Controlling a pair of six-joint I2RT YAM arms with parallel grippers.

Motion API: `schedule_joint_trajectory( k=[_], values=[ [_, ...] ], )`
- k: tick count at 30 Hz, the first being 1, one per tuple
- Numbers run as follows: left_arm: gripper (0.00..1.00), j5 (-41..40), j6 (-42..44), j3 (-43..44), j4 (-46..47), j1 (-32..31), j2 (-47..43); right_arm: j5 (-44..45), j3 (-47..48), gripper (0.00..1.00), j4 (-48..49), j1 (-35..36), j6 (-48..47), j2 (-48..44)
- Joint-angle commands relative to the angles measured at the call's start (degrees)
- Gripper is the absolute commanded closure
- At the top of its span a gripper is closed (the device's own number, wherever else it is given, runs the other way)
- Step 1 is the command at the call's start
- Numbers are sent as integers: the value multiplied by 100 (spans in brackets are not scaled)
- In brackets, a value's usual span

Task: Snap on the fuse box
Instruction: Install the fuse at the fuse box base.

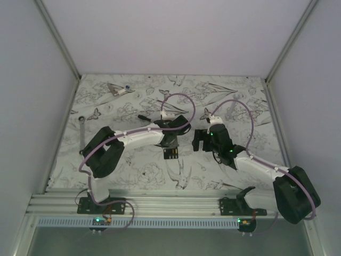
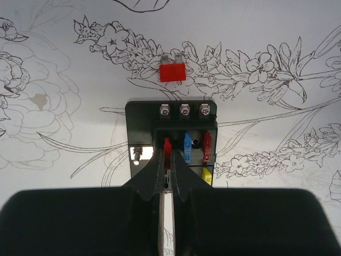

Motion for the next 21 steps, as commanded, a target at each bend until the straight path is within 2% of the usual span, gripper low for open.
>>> schedule_joint_trajectory(
  k=[1,9,21],
  values=[
    [100,65,166,-120,-612,-95,573,-41,22,0,164,-45,-75,-57],
    [100,685,325,178,-606,132,797,-81,30,0,162,-44,-84,-64],
    [100,627,-232,-566,-408,229,216,-85,14,0,172,-40,-83,-81]
  ],
)
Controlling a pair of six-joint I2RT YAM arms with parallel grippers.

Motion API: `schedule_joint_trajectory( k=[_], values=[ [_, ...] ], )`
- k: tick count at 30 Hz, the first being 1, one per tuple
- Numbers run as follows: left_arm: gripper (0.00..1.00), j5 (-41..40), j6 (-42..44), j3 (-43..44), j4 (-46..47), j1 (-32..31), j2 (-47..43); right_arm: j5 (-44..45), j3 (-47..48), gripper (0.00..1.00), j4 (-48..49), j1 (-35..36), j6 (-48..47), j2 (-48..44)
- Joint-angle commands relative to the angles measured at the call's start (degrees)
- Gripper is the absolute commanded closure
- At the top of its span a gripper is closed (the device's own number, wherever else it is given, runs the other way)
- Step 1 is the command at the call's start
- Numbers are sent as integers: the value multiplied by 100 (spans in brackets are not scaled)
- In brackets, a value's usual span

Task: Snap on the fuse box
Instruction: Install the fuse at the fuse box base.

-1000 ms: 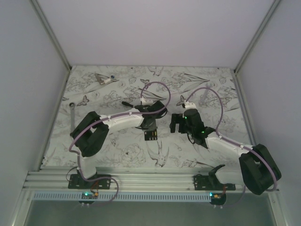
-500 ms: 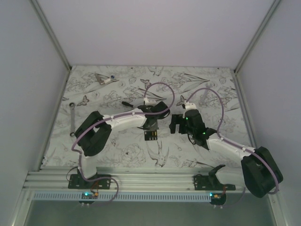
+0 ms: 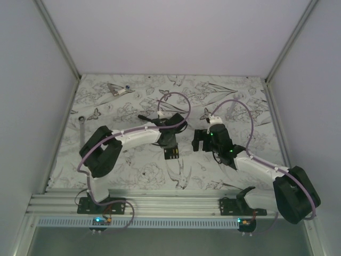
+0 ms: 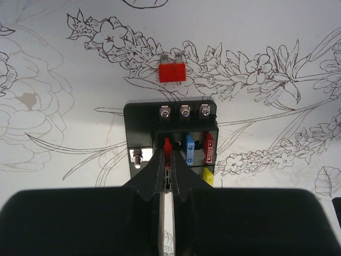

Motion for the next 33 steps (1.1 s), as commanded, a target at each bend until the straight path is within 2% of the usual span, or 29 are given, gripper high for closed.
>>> schedule_joint_trajectory(
  k=[1,13,16,19,27,33],
  values=[
    [100,178,-276,-478,-518,-16,258,-47,15,0,176,-39,-59,-77],
    [100,134,-94,-227,-542,-96,336,-74,26,0,179,-43,-72,-57],
    [88,29,-58,-254,-555,-81,93,-74,25,0,176,-39,-89,-56],
    [82,-78,11,-257,-575,-81,-194,-92,28,0,194,-45,-89,-55],
    [75,-268,119,-345,-635,-77,-918,-143,26,0,176,-39,-98,-87],
    [71,-140,192,-356,-671,-70,-1051,-238,61,0,180,-40,-108,-28]
  ],
)
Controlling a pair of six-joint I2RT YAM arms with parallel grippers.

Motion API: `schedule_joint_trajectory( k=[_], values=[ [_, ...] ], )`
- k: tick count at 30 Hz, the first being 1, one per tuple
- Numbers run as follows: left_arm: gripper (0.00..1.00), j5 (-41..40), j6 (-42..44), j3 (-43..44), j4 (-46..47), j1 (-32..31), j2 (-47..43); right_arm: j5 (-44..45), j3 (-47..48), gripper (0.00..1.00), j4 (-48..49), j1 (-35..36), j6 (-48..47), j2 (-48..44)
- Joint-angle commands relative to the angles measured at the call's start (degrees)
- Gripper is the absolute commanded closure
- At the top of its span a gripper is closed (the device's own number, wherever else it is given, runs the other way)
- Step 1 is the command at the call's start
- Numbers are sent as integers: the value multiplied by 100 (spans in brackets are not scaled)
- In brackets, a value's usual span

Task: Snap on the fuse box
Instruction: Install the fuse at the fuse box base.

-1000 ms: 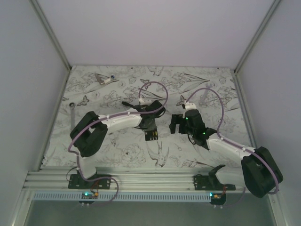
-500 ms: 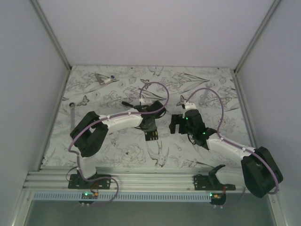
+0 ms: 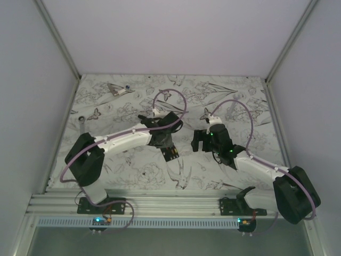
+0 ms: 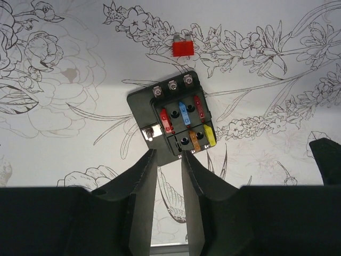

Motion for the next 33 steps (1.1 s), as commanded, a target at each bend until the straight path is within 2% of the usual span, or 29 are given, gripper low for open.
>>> schedule_joint_trajectory(
  k=[1,5,10,13,19,23,27,33],
  values=[
    [71,43,127,-82,-287,28,-62,-168,68,0,207,-45,-128,-17],
    [69,209,219,-373,-263,256,-390,-632,323,2,113,71,-325,250],
    [41,184,459,-997,-167,657,-1128,-379,1209,9,-531,743,-642,879],
    [30,504,528,-1490,0,1110,-1477,-287,1726,18,-889,1102,-661,1289],
    [18,1233,626,-2416,533,2065,-2021,204,2722,36,-1643,1708,-627,1986],
    [8,1510,702,-2728,740,2412,-2157,561,3303,47,-2193,1948,-583,2519],
    [1,1678,774,-2947,915,2661,-2236,614,3652,54,-2430,2079,-490,2846],
    [0,1814,869,-3139,1036,2844,-2342,840,4327,60,-2808,2312,-490,3384]
  ],
)
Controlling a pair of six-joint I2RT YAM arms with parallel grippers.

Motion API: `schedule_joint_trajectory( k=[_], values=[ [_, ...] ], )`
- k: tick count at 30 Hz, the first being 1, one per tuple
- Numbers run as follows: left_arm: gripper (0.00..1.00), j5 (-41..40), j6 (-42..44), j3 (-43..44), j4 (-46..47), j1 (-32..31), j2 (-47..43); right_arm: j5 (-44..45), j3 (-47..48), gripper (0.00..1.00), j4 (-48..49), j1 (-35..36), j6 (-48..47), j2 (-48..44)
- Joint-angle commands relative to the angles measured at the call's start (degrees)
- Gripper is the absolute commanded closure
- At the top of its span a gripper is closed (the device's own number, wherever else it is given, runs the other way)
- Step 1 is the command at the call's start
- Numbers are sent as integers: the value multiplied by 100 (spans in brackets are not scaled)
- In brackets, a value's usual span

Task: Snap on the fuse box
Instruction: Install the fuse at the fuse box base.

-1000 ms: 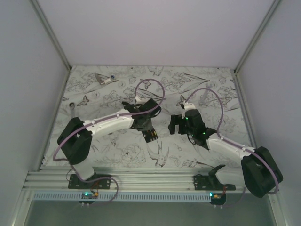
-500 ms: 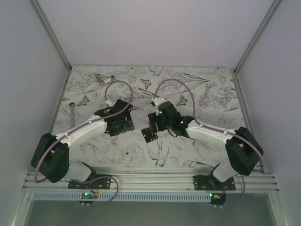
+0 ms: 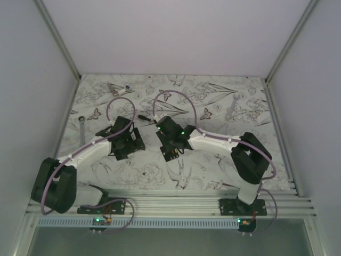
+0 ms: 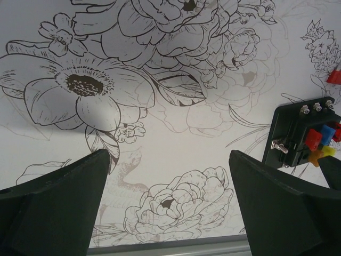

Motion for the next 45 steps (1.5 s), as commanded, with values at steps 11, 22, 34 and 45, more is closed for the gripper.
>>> schedule_joint_trajectory(
  k=[11,22,34,45],
  values=[
    [0,203,235,-286,110,205,-504,689,961,73,-713,287,229,678],
    [0,252,216,-313,116,223,-541,536,986,78,-715,287,265,851],
    [0,295,208,-331,116,221,-575,240,957,100,-842,146,502,1007],
    [0,319,200,-339,121,225,-586,146,551,100,-1031,-213,526,1431]
  ],
)
